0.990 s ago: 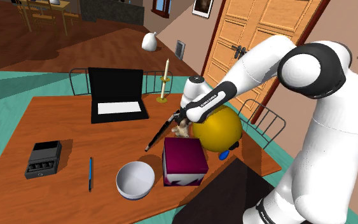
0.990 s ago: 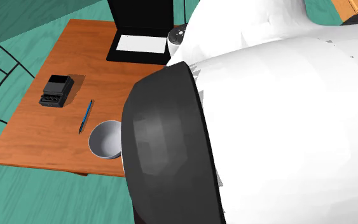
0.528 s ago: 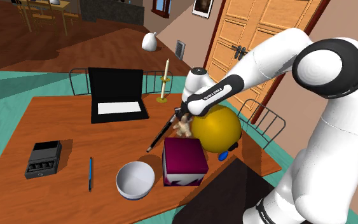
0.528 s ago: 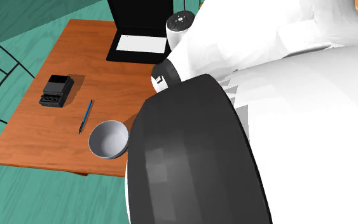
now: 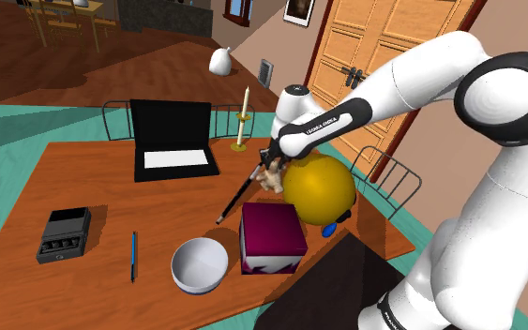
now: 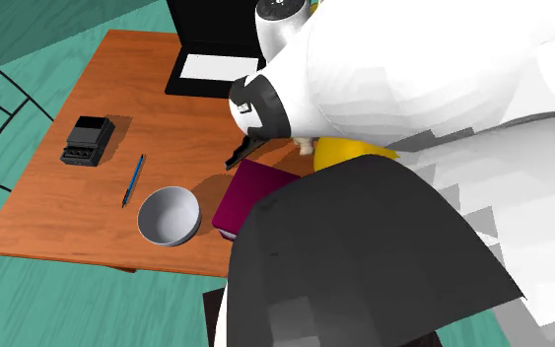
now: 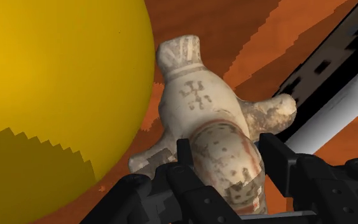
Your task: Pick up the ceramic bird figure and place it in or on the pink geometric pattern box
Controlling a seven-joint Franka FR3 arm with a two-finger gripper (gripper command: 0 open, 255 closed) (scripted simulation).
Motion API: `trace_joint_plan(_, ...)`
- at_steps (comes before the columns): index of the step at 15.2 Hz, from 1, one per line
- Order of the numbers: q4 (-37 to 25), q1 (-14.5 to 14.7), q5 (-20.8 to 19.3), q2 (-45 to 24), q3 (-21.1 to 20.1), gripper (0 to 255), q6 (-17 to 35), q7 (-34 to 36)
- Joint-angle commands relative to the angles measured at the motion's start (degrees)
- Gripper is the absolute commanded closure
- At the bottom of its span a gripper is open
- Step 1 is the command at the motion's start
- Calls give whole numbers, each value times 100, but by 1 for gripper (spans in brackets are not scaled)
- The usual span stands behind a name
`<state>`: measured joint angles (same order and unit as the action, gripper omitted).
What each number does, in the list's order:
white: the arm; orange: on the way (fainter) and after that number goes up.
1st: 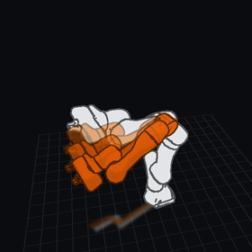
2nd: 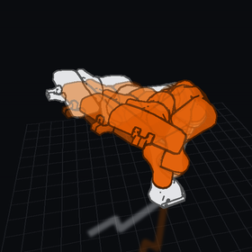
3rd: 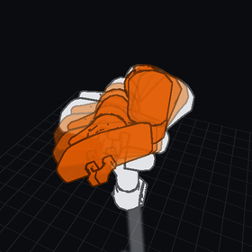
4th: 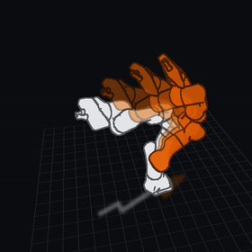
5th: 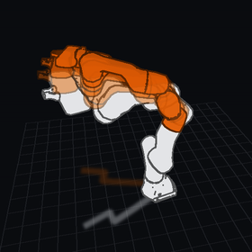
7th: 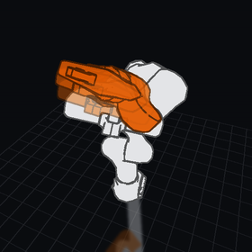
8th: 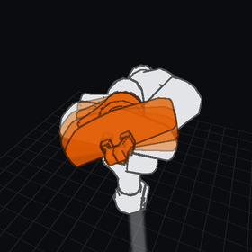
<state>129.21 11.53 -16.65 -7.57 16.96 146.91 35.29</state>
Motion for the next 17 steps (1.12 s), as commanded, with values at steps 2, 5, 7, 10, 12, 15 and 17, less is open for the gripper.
trace_joint_plan(2,-71,2,15,156,0,255,-215,-57)
trace_joint_plan(5,-144,13,23,309,-5,255,-437,-97)
trace_joint_plan(7,-198,20,29,405,-10,255,-585,-123)
trace_joint_plan(10,-290,30,40,541,-18,255,-809,-164)
trace_joint_plan(12,-357,37,48,626,-24,255,-958,-190)
trace_joint_plan(15,-466,47,60,744,-33,255,-1182,-231)
trace_joint_plan(17,-545,54,69,817,-40,255,-1331,-258)
